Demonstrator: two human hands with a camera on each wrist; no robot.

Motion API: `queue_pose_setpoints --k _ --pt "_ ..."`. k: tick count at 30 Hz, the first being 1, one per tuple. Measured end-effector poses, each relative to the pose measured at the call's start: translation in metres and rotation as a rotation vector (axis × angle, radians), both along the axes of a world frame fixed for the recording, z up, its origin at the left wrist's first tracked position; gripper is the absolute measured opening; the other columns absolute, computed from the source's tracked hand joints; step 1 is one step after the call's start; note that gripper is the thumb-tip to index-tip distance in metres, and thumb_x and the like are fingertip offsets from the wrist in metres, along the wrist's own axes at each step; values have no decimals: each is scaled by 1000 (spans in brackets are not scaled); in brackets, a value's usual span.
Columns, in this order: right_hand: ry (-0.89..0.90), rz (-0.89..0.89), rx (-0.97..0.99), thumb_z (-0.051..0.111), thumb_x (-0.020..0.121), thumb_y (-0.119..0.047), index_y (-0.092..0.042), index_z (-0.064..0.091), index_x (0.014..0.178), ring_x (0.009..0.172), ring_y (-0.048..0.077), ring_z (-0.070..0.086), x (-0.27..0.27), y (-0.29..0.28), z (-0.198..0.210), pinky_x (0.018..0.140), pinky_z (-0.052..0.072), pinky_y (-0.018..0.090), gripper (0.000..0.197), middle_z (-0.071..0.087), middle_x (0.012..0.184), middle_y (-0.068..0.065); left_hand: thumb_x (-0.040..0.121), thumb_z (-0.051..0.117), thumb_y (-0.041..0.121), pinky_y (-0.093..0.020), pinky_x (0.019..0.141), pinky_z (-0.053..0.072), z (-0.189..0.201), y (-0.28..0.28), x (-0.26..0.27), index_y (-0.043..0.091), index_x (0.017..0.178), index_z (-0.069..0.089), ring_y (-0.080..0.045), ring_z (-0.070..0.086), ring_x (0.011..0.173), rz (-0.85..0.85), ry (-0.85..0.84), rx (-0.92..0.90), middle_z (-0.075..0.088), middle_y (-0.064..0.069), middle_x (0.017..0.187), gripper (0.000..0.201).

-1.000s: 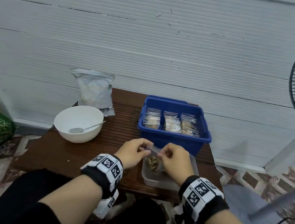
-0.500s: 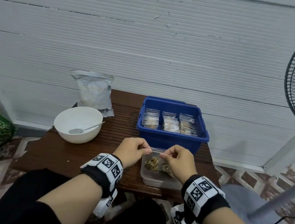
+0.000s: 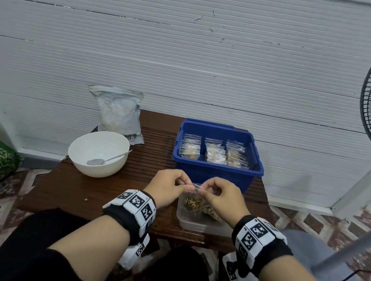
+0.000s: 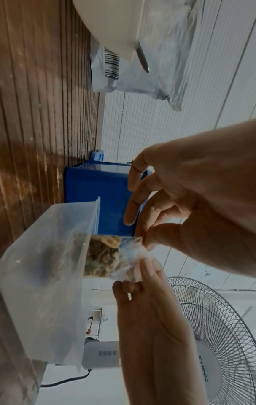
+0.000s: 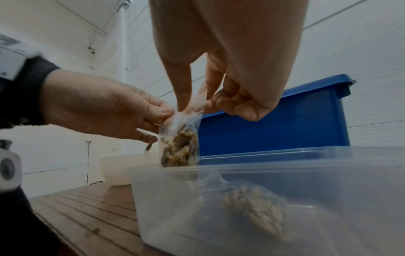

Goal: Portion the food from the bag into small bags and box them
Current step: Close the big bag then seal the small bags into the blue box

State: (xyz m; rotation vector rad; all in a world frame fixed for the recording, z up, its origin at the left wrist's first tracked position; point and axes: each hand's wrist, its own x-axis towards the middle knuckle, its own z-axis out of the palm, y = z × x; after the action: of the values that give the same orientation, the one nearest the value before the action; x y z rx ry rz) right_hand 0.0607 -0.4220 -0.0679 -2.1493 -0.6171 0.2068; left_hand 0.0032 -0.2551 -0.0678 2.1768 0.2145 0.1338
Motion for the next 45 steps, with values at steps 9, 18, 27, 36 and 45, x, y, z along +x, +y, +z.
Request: queue_pose_setpoints --k 9,18,27,36,45 --pt "-49 84 -69 66 87 -17 -22 62 80 68 3 48 4 2 2 61 36 5 10 63 82 3 88 68 21 -4 68 41 0 2 2 21 88 72 0 62 86 0 17 -48 70 11 87 4" --pt "-90 128 -103 62 91 -16 -21 59 76 72 10 54 16 3 32 64 41 16 16 61 75 -3 92 60 35 -5 74 41 3 16 5 20 91 70 -1 65 85 172 -88 -165 73 9 84 18" --pt "-156 185 -142 63 90 -14 -11 64 83 64 8 57 79 36 119 67 47 23 8 64 71 -3 93 56 40 -29 92 47 -5 57 38 22 96 67 -12 63 97 361 -54 -176 70 5 100 22" --pt "-89 430 -676 60 92 -13 -12 63 93 79 14 63 142 93 115 83 54 33 3 66 85 1 95 55 37 -21 87 39 3 71 74 22 119 61 -7 56 102 328 -26 -214 63 7 110 29" --pt "210 672 -928 55 94 -6 -15 60 83 79 19 65 174 141 74 75 55 31 16 65 89 8 93 59 36 -16 85 42 -12 81 89 22 122 60 -4 58 103 266 -1 -318 65 8 110 32"
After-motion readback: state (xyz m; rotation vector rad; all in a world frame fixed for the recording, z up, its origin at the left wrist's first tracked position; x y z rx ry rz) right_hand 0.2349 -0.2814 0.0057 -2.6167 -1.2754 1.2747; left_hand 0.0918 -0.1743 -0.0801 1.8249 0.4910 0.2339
